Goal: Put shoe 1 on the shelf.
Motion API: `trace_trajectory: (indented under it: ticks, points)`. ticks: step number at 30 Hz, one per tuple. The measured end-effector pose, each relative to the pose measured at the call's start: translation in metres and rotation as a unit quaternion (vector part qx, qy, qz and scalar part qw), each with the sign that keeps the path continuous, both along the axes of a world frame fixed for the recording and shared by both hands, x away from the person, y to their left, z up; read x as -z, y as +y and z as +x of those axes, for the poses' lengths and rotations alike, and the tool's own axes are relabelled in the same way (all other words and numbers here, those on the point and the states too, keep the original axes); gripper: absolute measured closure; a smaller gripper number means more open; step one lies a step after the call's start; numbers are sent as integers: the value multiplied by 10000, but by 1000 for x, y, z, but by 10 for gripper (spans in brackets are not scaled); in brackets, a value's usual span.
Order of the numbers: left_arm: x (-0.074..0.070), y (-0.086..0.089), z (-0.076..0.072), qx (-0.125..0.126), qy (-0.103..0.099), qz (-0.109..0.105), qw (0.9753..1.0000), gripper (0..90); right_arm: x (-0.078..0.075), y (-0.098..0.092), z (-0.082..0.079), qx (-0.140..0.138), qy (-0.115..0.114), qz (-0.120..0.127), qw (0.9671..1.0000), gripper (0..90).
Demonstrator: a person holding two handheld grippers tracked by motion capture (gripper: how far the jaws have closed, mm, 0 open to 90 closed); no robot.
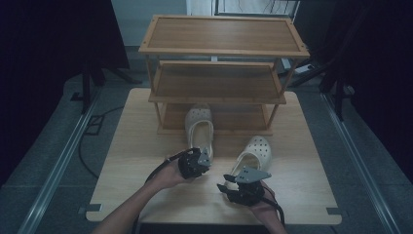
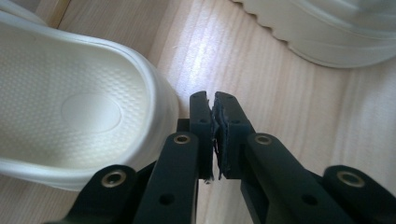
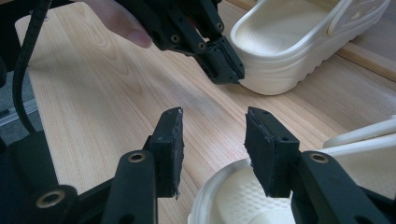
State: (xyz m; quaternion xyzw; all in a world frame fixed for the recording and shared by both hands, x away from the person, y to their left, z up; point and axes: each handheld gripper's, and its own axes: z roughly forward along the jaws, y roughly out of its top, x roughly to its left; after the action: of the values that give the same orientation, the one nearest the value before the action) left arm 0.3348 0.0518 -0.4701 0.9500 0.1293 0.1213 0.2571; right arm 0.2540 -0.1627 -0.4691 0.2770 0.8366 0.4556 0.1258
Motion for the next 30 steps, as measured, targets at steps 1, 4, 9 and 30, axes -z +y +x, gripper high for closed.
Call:
trace_trajectory:
  ticks: [1,4,9,30]
  points:
    - [0,0,2,-40,9,-3,10000,874,0,0,0,-7,5,-2,10000,572]
    - [1,1,7,-203,24,-66,9998,888,0,0,0,-3,-4,-3,10000,573]
    - [-1,5,14,-220,62,-71,9997,900,1,1,0,-27,9,-11,10000,572]
    - [-15,12,68,-957,-288,-100,9949,900,4,3,0,-48,38,-54,10000,572]
